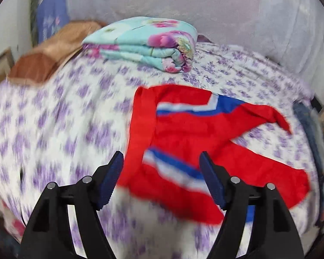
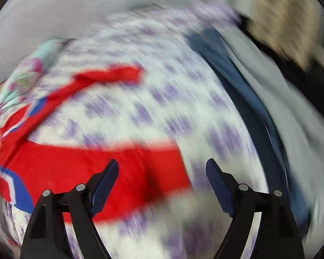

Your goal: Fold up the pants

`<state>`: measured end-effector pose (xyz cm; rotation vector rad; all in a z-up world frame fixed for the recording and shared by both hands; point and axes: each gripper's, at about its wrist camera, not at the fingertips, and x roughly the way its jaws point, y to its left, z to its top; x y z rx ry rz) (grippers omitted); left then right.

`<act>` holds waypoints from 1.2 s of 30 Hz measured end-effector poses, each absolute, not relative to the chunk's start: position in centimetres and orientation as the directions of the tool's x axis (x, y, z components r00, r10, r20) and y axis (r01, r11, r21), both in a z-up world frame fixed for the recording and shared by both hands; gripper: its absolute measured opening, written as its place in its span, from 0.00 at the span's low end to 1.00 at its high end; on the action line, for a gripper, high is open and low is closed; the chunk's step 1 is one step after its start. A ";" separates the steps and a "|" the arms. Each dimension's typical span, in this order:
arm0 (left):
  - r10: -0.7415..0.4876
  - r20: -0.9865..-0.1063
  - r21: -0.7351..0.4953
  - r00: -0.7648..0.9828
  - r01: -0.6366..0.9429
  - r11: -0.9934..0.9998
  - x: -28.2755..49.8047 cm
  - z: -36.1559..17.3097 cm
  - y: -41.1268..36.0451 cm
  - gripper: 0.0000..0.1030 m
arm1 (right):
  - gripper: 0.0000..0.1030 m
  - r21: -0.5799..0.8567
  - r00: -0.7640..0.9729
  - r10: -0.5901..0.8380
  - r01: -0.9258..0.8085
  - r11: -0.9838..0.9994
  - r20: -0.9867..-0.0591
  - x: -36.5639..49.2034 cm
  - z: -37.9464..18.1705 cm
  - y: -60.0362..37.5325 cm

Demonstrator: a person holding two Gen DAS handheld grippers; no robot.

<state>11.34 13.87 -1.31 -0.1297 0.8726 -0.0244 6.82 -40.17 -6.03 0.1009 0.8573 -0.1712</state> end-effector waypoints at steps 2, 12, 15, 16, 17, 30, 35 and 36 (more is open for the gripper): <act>-0.101 -0.786 -0.121 0.610 0.007 0.993 14.6 -1.9 12.5 0.68 | 0.80 -0.088 0.703 -0.126 0.090 0.992 -0.700 11.0 -5.2 -39.3; -0.130 -0.905 -0.137 0.405 0.011 0.990 25.8 -10.2 10.3 0.63 | 0.54 -0.329 0.604 -0.108 -0.268 0.906 -0.790 26.7 -11.8 -38.9; -0.148 -0.907 -0.158 0.393 0.006 0.987 26.3 -11.0 10.7 0.63 | 0.30 -0.322 0.582 -0.103 -0.286 0.902 -0.807 29.2 -13.9 -39.6; -0.147 -0.908 -0.156 0.392 0.007 0.988 26.4 -11.0 10.6 0.63 | 0.18 -0.297 0.576 -0.083 -0.288 0.910 -0.813 29.6 -14.2 -39.9; -0.144 -0.909 -0.153 0.391 0.009 0.988 26.4 -11.0 10.6 0.63 | 0.09 -0.281 0.594 -0.063 -0.281 0.918 -0.802 29.8 -14.0 -40.2; -0.109 -0.911 -0.108 0.398 0.027 0.994 27.0 -11.4 9.8 0.66 | 0.07 -0.026 0.525 0.106 -0.238 0.971 -0.844 28.5 -3.3 -44.2; -0.100 -0.911 -0.089 0.401 0.047 0.995 27.8 -11.8 9.3 0.71 | 0.08 0.031 0.346 0.037 -0.023 0.999 -0.937 39.0 -9.6 -46.7; -0.098 -0.910 -0.085 0.403 0.050 0.995 27.8 -11.9 9.1 0.72 | 0.09 0.008 0.344 0.014 -0.018 1.000 -0.939 40.7 -10.8 -46.4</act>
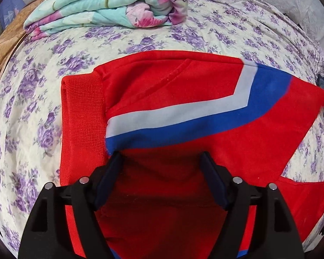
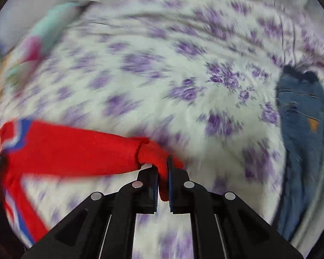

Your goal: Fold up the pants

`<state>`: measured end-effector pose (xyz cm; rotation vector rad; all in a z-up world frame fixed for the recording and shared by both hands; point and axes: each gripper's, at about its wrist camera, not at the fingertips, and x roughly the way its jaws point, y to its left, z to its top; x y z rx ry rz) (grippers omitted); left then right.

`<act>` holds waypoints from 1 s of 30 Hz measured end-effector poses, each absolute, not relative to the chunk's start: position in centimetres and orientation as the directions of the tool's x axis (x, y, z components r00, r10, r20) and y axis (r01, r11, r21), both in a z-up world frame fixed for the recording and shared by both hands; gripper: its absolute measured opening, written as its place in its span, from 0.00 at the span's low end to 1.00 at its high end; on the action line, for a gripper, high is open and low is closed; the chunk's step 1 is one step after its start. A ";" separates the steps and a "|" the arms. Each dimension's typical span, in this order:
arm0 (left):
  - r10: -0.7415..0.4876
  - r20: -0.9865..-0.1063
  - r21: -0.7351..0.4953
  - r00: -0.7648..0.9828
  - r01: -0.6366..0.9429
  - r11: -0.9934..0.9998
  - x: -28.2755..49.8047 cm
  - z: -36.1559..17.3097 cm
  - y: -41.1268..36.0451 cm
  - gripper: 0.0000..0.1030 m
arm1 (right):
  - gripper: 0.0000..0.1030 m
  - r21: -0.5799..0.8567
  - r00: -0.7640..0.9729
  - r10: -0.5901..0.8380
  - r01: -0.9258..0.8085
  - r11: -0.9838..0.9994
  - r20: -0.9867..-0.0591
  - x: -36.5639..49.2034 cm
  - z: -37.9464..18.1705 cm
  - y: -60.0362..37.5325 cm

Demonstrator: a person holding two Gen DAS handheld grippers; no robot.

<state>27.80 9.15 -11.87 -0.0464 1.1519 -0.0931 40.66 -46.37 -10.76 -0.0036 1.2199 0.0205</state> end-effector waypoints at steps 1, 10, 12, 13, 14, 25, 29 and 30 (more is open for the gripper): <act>-0.096 -0.909 -0.081 0.405 0.054 0.995 27.8 -11.9 9.1 0.72 | 0.13 -0.017 0.346 -0.013 -0.008 1.000 -0.938 42.2 -11.7 -46.1; -0.085 -0.903 -0.057 0.422 0.078 0.995 27.7 -12.2 8.6 0.76 | 0.50 -0.204 0.428 -0.246 0.143 0.968 -0.870 43.2 -9.7 -45.9; -0.082 -0.900 -0.052 0.427 0.081 0.995 27.6 -12.2 8.5 0.76 | 0.51 -0.142 0.387 -0.207 0.190 0.971 -0.898 40.8 -9.3 -46.4; -0.084 -0.900 -0.054 0.428 0.080 0.995 27.7 -12.2 8.5 0.76 | 0.51 -0.073 0.350 -0.153 0.230 0.970 -0.924 39.8 -9.8 -46.9; -0.085 -0.899 -0.056 0.429 0.081 0.995 27.7 -12.2 8.5 0.77 | 0.51 -0.015 0.331 -0.101 0.253 0.967 -0.938 39.2 -10.3 -47.2; -0.082 -0.897 -0.054 0.435 0.077 0.996 27.6 -12.4 8.4 0.78 | 0.11 0.284 0.499 0.107 0.295 0.912 -0.860 38.5 -12.5 -47.3; -0.087 -0.894 -0.061 0.439 0.074 0.995 27.2 -12.1 8.7 0.76 | 0.11 0.258 0.493 0.059 0.348 0.901 -0.868 33.9 -9.0 -48.4; -0.092 -0.894 -0.066 0.439 0.076 0.995 27.0 -12.0 8.8 0.76 | 0.11 0.251 0.484 0.053 0.353 0.901 -0.873 32.4 -8.4 -48.8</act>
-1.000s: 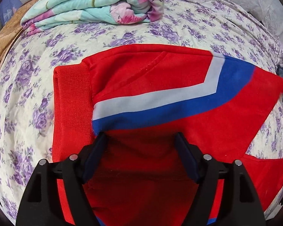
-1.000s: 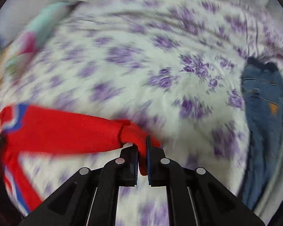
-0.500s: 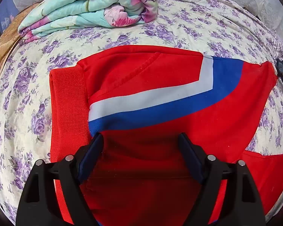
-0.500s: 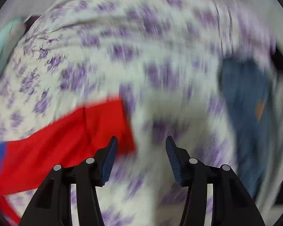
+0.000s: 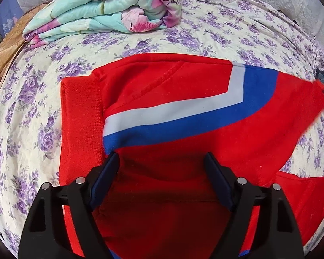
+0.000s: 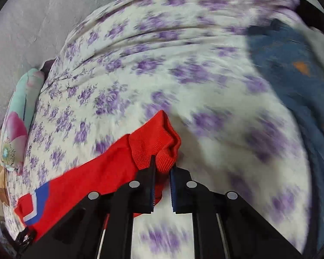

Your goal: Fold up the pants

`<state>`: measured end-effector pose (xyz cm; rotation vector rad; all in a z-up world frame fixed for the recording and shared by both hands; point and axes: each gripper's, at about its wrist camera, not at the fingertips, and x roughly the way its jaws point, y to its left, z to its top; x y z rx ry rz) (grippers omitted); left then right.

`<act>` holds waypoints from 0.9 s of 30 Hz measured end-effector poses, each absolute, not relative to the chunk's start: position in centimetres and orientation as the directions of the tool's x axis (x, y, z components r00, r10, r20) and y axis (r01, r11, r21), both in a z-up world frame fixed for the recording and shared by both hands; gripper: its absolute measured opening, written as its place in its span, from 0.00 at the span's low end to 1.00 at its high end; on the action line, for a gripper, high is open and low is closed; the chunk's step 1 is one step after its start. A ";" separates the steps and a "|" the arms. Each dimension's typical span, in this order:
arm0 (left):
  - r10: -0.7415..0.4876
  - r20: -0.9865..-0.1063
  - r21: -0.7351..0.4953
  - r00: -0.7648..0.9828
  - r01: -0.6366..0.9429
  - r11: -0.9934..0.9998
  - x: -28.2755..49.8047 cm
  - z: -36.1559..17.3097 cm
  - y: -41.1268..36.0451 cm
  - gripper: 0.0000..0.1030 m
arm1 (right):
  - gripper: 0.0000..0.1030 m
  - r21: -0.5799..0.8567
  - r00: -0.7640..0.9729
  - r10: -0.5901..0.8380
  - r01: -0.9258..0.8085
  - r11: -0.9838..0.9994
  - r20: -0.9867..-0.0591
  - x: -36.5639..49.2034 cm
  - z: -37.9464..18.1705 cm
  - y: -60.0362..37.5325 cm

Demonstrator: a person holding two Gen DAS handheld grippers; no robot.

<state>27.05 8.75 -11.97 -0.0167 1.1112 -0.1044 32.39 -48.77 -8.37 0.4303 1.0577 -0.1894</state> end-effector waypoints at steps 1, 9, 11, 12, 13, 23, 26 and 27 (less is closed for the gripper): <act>-0.100 -0.893 -0.072 0.439 0.080 0.994 26.9 -11.9 8.8 0.75 | 0.11 0.238 0.481 0.042 0.354 0.904 -0.876 31.2 -8.1 -49.3; -0.081 -0.905 -0.042 0.418 0.102 0.994 26.9 -11.5 8.5 0.62 | 0.53 -0.025 0.365 -0.181 0.393 0.919 -0.913 27.1 -13.2 -48.6; -0.106 -0.893 -0.055 0.437 0.127 0.990 26.1 -9.4 9.7 0.58 | 0.52 0.014 0.394 -0.151 0.385 0.923 -0.907 25.6 -11.3 -48.1; -0.107 -0.868 -0.042 0.484 0.143 0.989 25.4 -7.4 10.6 0.60 | 0.53 0.041 0.425 -0.132 0.373 0.927 -0.895 24.5 -10.2 -47.6; -0.097 -0.846 -0.016 0.525 0.156 0.988 25.0 -5.8 11.4 0.64 | 0.53 0.050 0.456 -0.128 0.358 0.933 -0.881 23.3 -9.0 -47.0; -0.335 -0.822 -0.036 0.461 0.545 0.838 34.9 -5.3 14.4 0.84 | 0.56 0.099 0.560 0.048 0.062 0.993 -0.827 11.8 -5.8 -34.6; -0.381 -0.855 -0.126 0.353 0.571 0.811 37.6 -8.9 14.3 0.83 | 0.56 0.042 0.539 0.061 -0.048 0.998 -0.840 12.6 -5.0 -30.7; -0.381 -0.863 -0.137 0.330 0.574 0.807 37.6 -9.9 13.9 0.79 | 0.56 0.027 0.537 0.074 -0.095 0.995 -0.840 13.3 -4.7 -29.4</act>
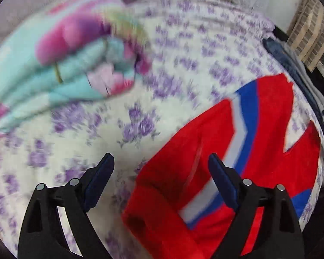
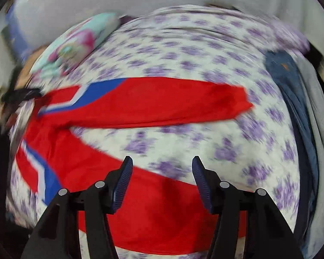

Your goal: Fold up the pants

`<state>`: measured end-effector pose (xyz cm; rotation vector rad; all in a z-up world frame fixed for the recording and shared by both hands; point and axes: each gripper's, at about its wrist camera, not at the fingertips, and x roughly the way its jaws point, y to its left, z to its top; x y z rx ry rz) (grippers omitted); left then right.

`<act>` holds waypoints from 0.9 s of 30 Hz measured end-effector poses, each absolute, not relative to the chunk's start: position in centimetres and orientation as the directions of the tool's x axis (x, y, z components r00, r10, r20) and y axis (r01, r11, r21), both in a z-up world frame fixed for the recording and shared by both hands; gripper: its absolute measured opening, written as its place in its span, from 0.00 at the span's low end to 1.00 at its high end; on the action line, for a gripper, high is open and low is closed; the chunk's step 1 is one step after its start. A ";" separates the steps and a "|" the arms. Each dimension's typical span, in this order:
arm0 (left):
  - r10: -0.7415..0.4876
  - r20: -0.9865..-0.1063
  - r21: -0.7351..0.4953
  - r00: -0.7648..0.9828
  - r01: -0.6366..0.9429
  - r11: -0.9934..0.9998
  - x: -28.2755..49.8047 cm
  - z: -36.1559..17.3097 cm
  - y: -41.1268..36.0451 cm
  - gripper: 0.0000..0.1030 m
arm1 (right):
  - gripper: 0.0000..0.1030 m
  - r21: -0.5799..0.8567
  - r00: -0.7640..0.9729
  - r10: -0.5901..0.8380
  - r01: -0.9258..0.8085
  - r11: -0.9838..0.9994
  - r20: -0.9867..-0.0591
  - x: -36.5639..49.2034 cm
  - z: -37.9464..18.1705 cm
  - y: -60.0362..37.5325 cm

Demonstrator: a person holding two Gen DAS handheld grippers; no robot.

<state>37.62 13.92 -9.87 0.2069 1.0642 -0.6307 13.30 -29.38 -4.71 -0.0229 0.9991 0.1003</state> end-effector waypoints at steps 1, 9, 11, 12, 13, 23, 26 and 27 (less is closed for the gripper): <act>-0.386 -0.875 -0.158 0.294 0.580 0.799 37.9 -11.0 13.7 0.74 | 0.59 0.013 0.536 0.091 -0.147 0.989 -0.839 14.2 -4.4 -28.0; -0.469 -0.829 -0.210 0.306 0.607 0.767 35.8 -10.8 13.9 0.20 | 0.71 -0.036 0.428 0.360 -0.683 0.729 -0.829 29.0 -5.3 -10.7; -0.478 -0.817 -0.209 0.324 0.606 0.768 35.4 -10.5 14.4 0.19 | 0.71 -0.080 0.403 0.350 -0.744 0.663 -0.846 32.5 -6.5 -7.5; -0.474 -0.813 -0.200 0.339 0.602 0.773 35.0 -10.4 14.6 0.19 | 0.71 -0.097 0.388 0.329 -0.760 0.642 -0.861 34.1 -7.2 -6.4; -0.473 -0.812 -0.198 0.342 0.600 0.775 35.0 -10.3 14.6 0.19 | 0.70 -0.110 0.382 0.307 -0.763 0.637 -0.872 35.2 -7.9 -6.0; -0.403 -0.822 -0.143 0.402 0.540 0.829 36.8 -10.7 14.6 0.19 | 0.07 0.000 0.259 0.301 -0.758 0.652 -0.918 39.2 -12.0 -6.7; -0.382 -0.816 -0.146 0.434 0.485 0.862 38.7 -10.3 15.2 0.19 | 0.07 0.001 0.347 0.330 -0.688 0.726 -0.878 41.3 -10.3 -7.1; -0.378 -0.815 -0.153 0.438 0.466 0.871 39.7 -10.3 15.4 0.19 | 0.07 -0.007 0.361 0.321 -0.674 0.739 -0.876 42.0 -10.3 -7.0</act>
